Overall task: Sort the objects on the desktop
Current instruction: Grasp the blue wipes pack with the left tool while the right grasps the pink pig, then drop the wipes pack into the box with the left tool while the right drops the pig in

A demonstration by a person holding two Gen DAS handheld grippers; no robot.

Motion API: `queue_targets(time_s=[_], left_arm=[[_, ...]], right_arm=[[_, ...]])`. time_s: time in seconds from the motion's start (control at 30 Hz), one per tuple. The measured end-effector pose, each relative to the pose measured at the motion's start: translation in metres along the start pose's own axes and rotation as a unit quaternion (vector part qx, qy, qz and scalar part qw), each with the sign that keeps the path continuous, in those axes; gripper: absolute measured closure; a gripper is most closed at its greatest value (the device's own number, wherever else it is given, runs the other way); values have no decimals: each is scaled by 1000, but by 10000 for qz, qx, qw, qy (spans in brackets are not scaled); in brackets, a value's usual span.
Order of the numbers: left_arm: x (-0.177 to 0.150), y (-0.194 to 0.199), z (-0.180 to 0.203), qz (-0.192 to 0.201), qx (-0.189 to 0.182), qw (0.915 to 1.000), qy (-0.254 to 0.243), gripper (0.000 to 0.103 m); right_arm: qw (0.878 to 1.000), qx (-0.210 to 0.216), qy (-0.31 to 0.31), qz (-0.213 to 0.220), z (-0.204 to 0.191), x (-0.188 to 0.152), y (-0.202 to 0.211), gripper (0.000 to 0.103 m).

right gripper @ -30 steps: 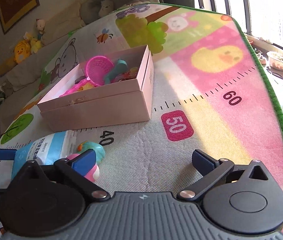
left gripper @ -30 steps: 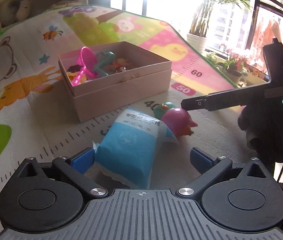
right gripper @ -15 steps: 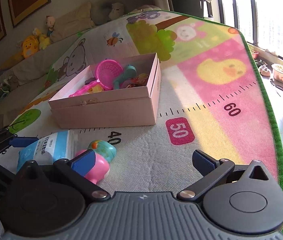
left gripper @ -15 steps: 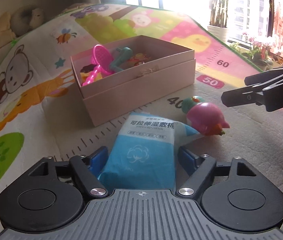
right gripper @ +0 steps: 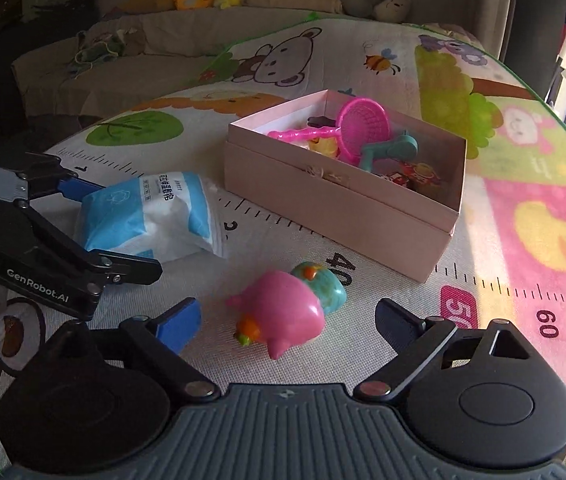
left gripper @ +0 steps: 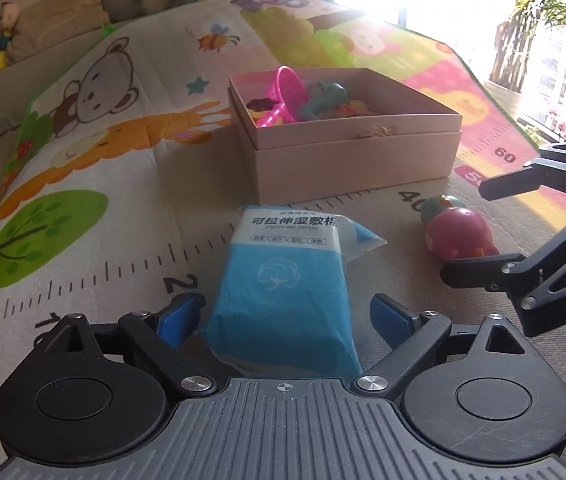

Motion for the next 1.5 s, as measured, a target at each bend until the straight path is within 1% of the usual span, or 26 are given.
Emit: queue_targets(time_s=[0.03, 0.1, 0.17, 0.2, 0.23, 0.27, 0.3, 0.33, 0.37, 0.47, 0.53, 0.6, 0.67, 0.77, 0.8, 0.83, 0.93, 0.97, 1.0, 1.03, 1.1, 1.2, 1.33, 1.4, 1.43, 1.5], left_arm=[[1, 0, 0, 8, 3, 10000, 9, 7], [3, -2, -2, 22, 12, 10000, 43, 7], [7, -4, -4, 52, 55, 10000, 55, 11], [8, -5, -4, 45, 62, 10000, 50, 17], [10, -6, -4, 41, 71, 10000, 46, 27], [12, -8, -3, 8, 70, 10000, 3, 31], [14, -8, -2, -26, 36, 9999, -93, 44], [18, -4, 0, 6, 47, 9998, -207, 45], [24, 3, 0, 121, 59, 9994, -319, 46], [58, 32, 1, 710, 84, 9958, -566, 46], [87, 48, 4, 1143, 136, 9907, -727, 46], [115, 53, 11, 1467, 172, 9850, -896, 46], [137, 45, 19, 1602, 107, 9820, -992, 46], [165, 11, 34, 1517, -82, 9838, -955, 43], [171, -8, 38, 1505, -109, 9839, -959, 37], [173, -25, 40, 1412, -86, 9855, -935, 24], [162, -57, 31, 978, -146, 9935, -556, 21], [156, -58, 28, 934, -245, 9944, -429, 19], [146, -54, 21, 942, -344, 9944, -332, 13], [137, -48, 18, 1005, -331, 9938, -330, 7], [122, -38, 15, 1124, -183, 9922, -508, 7], [106, -29, 14, 1108, 96, 9910, -745, 7], [92, -19, 9, 1023, 130, 9925, -662, 2], [81, -15, 3, 906, 188, 9946, -477, 1], [76, -14, 0, 841, 218, 9954, -396, 0], [63, -13, -8, 718, 291, 9969, -153, 0]], right_arm=[[10000, 16, -23, -47, 2, 2, -5, 15], [9993, 248, -218, -189, 8, 4, -14, 27], [9986, 289, -378, -220, 10, 4, -15, 32], [9986, 309, -386, -209, 10, 4, -13, 33], [9986, 317, -369, -186, 8, 3, -10, 34], [9988, 303, -338, -165, 7, 1, -5, 34], [9991, 282, -288, -162, 5, 1, 1, 35], [9994, 251, -219, -137, 5, 2, 9, 35], [9997, 211, -135, -53, 5, 4, 19, 36], [9985, -21, 20, 545, 18, 25, 64, 36], [9937, -222, -147, 1088, 38, 50, 98, 36], [9889, -300, -350, 1414, 56, 68, 117, 35], [9835, -498, -489, 1668, 72, 83, 125, 35], [9801, -654, -729, 1724, 92, 97, 118, 35], [9800, -630, -833, 1692, 99, 101, 113, 35], [9802, -600, -936, 1638, 105, 103, 108, 35], [9808, -654, -1190, 1402, 120, 100, 90, 35], [9812, -697, -1199, 1343, 122, 97, 86, 35], [9817, -745, -1189, 1288, 124, 93, 82, 35], [9825, -809, -1156, 1213, 125, 87, 77, 35], [9845, -848, -1126, 1041, 126, 81, 64, 35], [9870, -614, -1229, 838, 123, 83, 41, 35], [9897, -294, -1203, 714, 106, 96, 5, 35], [9909, -324, -1143, 637, 97, 98, -9, 28], [9904, -401, -1165, 623, 92, 97, -12, 22], [9902, -314, -1193, 658, 80, 92, -11, 19]])
Point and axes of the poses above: each gripper's, at about its wrist camera, not at the fingertips, and y roughly against the way its jaws point, z to its right, x to its top, the point moved 3 cm from there along -y, roughly the way its jaws point, and after that the axes turned 3 degrees about -z, right-handed, at the moved point
